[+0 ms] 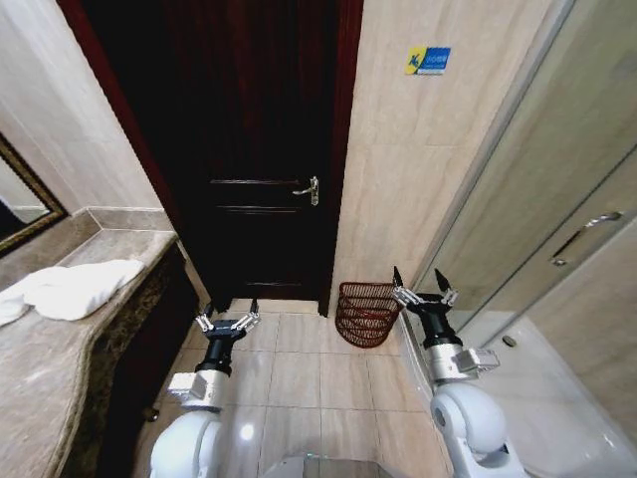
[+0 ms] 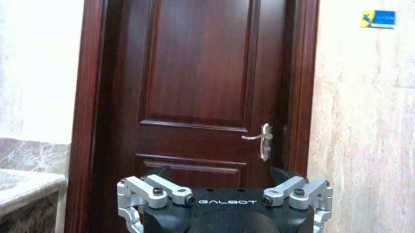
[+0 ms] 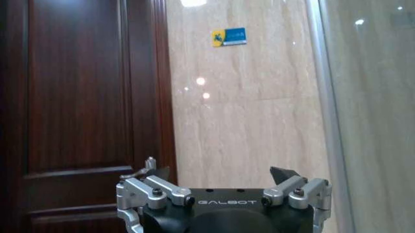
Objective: Discard the used towel into the hamper.
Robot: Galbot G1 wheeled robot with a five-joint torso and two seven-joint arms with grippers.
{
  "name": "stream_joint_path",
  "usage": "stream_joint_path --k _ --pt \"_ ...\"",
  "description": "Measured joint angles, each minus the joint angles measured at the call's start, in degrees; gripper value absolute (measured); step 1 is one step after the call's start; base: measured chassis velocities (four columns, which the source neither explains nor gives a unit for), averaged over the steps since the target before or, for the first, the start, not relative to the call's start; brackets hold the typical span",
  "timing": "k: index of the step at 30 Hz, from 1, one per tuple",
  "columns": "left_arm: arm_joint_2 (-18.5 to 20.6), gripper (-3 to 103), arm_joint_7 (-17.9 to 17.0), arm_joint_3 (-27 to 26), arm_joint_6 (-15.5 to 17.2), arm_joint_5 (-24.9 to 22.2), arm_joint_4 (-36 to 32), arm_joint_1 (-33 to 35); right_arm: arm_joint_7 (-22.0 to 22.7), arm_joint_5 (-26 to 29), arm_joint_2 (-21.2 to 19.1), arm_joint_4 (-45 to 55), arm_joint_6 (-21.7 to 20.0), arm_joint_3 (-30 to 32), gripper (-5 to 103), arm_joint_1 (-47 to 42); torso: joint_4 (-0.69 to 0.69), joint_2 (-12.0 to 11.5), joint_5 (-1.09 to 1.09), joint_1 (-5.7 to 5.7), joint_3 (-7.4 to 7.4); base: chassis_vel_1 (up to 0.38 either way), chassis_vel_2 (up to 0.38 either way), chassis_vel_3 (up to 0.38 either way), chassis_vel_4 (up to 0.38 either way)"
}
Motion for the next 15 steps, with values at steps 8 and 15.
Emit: stream_joint_path --k 8,15 --pt "-0.4 100 1.35 -0.82 0.27 1.97 3.64 -3.33 -0.72 -2.72 0.26 -0.97 1.65 1.68 100 -2.77 -0.02 0.01 0.02 -0.04 -0.01 0.0 0.0 0.0 0.0" --pt "-0.95 100 -1.0 -0.97 0.18 3.67 0.86 -0.92 -0.93 -0.88 -1.1 -1.51 1.75 1.57 100 -0.08 0.0 0.0 0.03 -0.03 -0.01 0.0 0.0 0.0 0.0"
